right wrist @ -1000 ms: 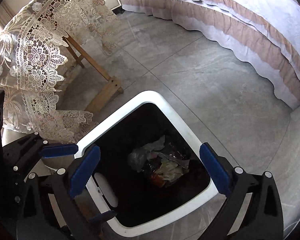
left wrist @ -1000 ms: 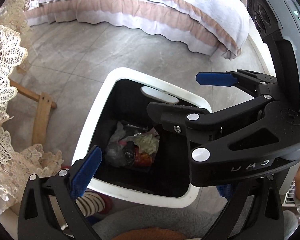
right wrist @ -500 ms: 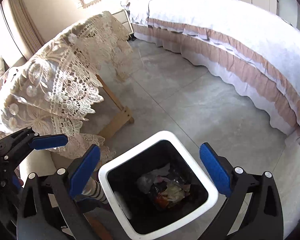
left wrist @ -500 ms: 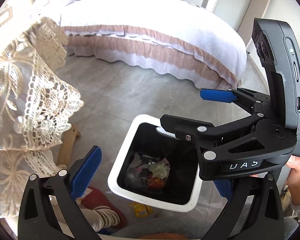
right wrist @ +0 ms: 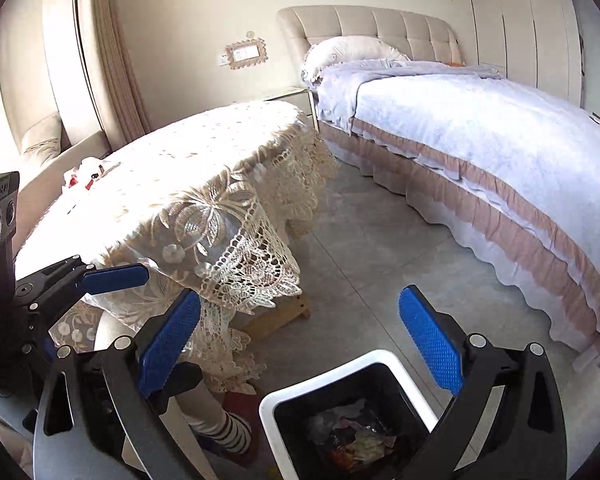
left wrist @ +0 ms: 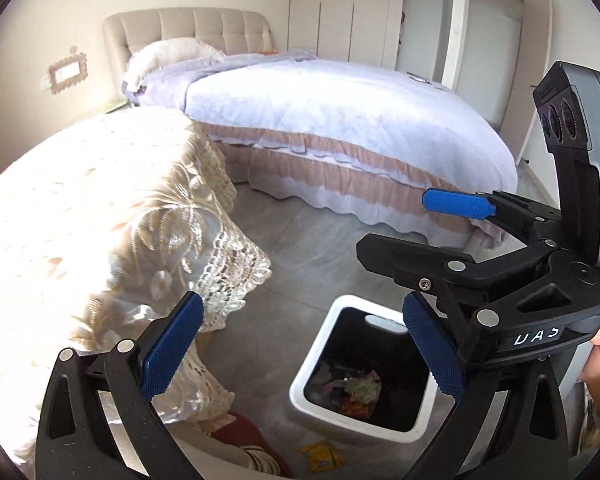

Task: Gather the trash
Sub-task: 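Move both open tools back over the table toward the remaining trash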

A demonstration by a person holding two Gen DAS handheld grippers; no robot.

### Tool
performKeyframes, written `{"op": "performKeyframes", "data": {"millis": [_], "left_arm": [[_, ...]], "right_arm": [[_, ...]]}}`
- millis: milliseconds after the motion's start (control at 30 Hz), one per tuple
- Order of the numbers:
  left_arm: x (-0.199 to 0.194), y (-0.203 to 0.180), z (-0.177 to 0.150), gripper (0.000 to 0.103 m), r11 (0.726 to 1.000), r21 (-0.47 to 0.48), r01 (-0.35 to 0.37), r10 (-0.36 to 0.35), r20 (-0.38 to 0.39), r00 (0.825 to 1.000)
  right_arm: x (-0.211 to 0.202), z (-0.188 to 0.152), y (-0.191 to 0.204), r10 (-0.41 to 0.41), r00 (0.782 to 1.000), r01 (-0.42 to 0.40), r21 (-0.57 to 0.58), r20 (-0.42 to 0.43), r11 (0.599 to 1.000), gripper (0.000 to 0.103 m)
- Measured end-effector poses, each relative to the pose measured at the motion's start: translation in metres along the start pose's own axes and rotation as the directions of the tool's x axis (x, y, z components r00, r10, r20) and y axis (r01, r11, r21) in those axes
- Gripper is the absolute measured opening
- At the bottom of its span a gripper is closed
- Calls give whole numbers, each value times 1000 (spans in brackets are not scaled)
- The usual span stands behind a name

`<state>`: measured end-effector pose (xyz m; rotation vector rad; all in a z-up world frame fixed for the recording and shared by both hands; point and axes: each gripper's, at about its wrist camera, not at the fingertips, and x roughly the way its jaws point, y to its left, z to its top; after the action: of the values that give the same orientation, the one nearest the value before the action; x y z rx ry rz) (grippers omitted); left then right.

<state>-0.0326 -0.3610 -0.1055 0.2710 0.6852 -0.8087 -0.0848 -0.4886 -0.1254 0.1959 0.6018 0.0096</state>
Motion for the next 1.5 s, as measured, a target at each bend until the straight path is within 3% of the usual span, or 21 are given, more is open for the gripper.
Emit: {"op": "performKeyframes", "data": {"millis": [200, 400, 700, 867, 967, 1033, 1133, 1200, 1267, 1367, 1500], "left_arm": [[-35, 41, 3, 98, 991, -66, -116, 121, 84, 989], [-75, 100, 0, 98, 951, -157, -267, 288, 139, 947], [-125, 187, -17, 98, 830, -324, -453, 515, 135, 847], [-150, 237, -29, 98, 762, -405, -505, 586, 100, 804], [-155, 261, -31, 98, 716, -444, -538, 622, 56, 781], [-154, 282, -32, 98, 689, -481, -542, 624, 13, 781], [-154, 306, -36, 98, 672, -539, -508, 599, -9, 801], [-149, 318, -35, 98, 660, -549, -513, 597, -31, 802], [-143, 328, -33, 98, 659, -544, -519, 587, -60, 807], [-130, 344, -32, 98, 670, -538, -512, 547, -108, 830], [-117, 360, -31, 98, 679, -542, -495, 504, -147, 851]], "right_arm": [[2, 31, 46, 88, 991, -83, -54, 98, 995, 99], [7, 62, 110, 165, 964, -120, -213, 208, 970, 99], [32, 91, 202, 173, 936, -42, -391, 308, 920, 99], [58, 110, 242, 241, 932, -106, -433, 270, 895, 99], [72, 123, 260, 311, 921, -186, -435, 234, 881, 99], [82, 132, 270, 368, 908, -255, -432, 200, 865, 99], [97, 146, 279, 441, 885, -352, -404, 149, 844, 99], [107, 152, 284, 460, 878, -375, -402, 135, 835, 99], [117, 154, 294, 432, 892, -341, -431, 130, 835, 99], [130, 154, 304, 373, 916, -265, -479, 146, 837, 99], [148, 156, 308, 364, 925, -267, -490, 112, 830, 99]]}}
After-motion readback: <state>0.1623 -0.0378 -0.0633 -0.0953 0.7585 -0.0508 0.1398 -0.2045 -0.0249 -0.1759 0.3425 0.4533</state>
